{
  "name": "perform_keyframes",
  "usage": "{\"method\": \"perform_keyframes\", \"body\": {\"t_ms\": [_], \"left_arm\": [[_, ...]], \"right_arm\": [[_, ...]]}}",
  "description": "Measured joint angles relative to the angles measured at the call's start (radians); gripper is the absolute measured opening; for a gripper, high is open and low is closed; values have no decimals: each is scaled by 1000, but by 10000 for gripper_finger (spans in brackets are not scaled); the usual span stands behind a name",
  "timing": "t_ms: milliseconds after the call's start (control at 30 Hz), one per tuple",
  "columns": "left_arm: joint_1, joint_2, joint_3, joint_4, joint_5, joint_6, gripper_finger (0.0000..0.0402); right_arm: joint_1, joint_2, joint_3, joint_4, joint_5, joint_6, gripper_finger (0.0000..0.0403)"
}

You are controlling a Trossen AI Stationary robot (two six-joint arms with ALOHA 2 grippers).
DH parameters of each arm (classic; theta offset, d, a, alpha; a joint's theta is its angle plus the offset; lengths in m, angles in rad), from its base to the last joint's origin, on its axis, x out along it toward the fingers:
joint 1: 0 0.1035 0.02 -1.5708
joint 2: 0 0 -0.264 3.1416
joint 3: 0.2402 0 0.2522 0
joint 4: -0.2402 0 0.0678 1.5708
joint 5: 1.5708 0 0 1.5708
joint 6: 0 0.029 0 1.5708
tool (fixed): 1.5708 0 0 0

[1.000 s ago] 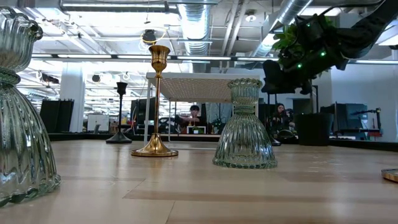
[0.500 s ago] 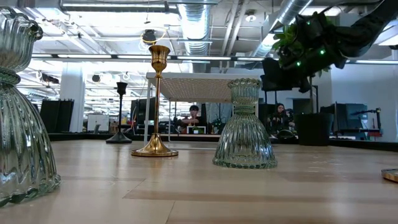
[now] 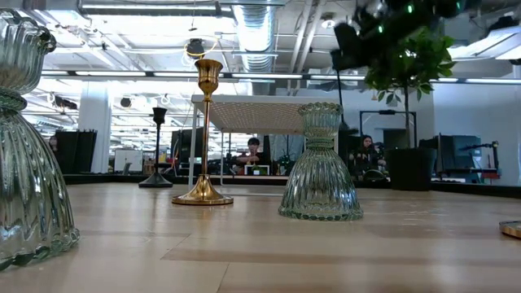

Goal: Pick & Place candle stick holders
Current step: Put the right black candle holder on the shelf

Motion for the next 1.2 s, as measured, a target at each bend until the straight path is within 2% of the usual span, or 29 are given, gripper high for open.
{"method": "perform_keyframes", "body": {"t_ms": [100, 300, 500, 733, 967, 1200], "left_arm": [[0, 0, 0, 0, 0, 0, 8], [0, 0, 0, 0, 0, 0, 8], [0, 0, 0, 0, 0, 0, 8], [0, 0, 0, 0, 0, 0, 8], [0, 0, 0, -1, 0, 0, 8], [0, 0, 0, -1, 0, 0, 8]], "right_arm": [[4, 30, 100, -47, -7, -28, 14], [8, 152, 256, -44, -129, -47, 14], [26, 305, 374, -48, -134, -95, 14], [41, 405, 490, -39, -145, -75, 14], [82, 460, 522, -37, -149, -18, 14], [90, 512, 522, 12, -29, -91, 14]]}}
